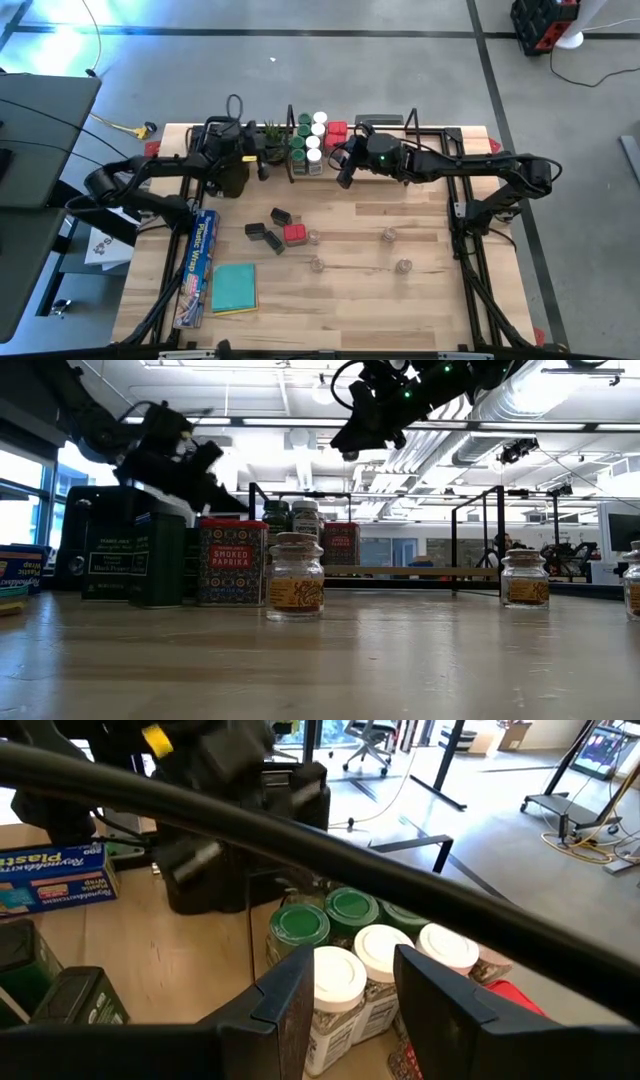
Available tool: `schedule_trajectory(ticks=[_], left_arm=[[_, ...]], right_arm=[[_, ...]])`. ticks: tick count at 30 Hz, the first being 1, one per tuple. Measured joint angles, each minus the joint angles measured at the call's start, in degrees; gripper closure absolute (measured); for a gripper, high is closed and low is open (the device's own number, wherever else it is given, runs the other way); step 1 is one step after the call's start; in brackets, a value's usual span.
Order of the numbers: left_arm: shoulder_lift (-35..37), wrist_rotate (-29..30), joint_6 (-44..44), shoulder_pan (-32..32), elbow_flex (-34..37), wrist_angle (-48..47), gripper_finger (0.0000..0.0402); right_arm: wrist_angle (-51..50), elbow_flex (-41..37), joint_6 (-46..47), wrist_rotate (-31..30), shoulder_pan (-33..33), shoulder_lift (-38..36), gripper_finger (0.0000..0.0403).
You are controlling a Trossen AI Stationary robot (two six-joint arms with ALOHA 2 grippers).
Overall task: Shelf spices
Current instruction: Put the bottom red seasoning can on the shelf aligned with the other red seasoning can
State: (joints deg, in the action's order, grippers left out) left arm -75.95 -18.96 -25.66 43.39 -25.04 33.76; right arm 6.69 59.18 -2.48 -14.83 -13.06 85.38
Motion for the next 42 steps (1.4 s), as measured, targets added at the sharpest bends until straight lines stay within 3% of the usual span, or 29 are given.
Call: schedule_trajectory(ticks=[6, 10, 13, 16, 23, 34, 42], left_arm=[[6.73, -3.41, 3.45, 0.12, -0.20, 0.92, 0.0401], [6.65, -6.22, 11.02, 0.03, -0.31, 0.77, 0.0401], [4.27, -4.39, 17.89, -0.03, -0.28, -1.44, 0.0401], [1.61, 1.62, 23.43, -1.41, -0.28, -1.57, 0.0401], [-2.22, 13.27, 23.69, -6.05, -0.38, -0.35, 0.0401], [-7.76, 15.28, 23.49, -6.60, -0.99, 7.33, 0.0401], [-8.27, 15.04, 20.98, -6.61, -3.62, 3.64, 0.0401]], right_arm=[[0.18, 0.00, -0.30, 0.00, 0.00, 0.00, 0.0270], [0.53, 0.00, -0.46, 0.00, 0.00, 0.00, 0.0270], [0.53, 0.00, -0.37, 0.00, 0.00, 0.00, 0.0270], [0.49, 0.00, -0.43, 0.00, 0.00, 0.00, 0.0270], [0.42, 0.00, -0.55, 0.00, 0.00, 0.00, 0.0270], [0.42, 0.00, -0.55, 0.00, 0.00, 0.00, 0.0270], [0.52, 0.00, -0.53, 0.00, 0.00, 0.02, 0.0270]])
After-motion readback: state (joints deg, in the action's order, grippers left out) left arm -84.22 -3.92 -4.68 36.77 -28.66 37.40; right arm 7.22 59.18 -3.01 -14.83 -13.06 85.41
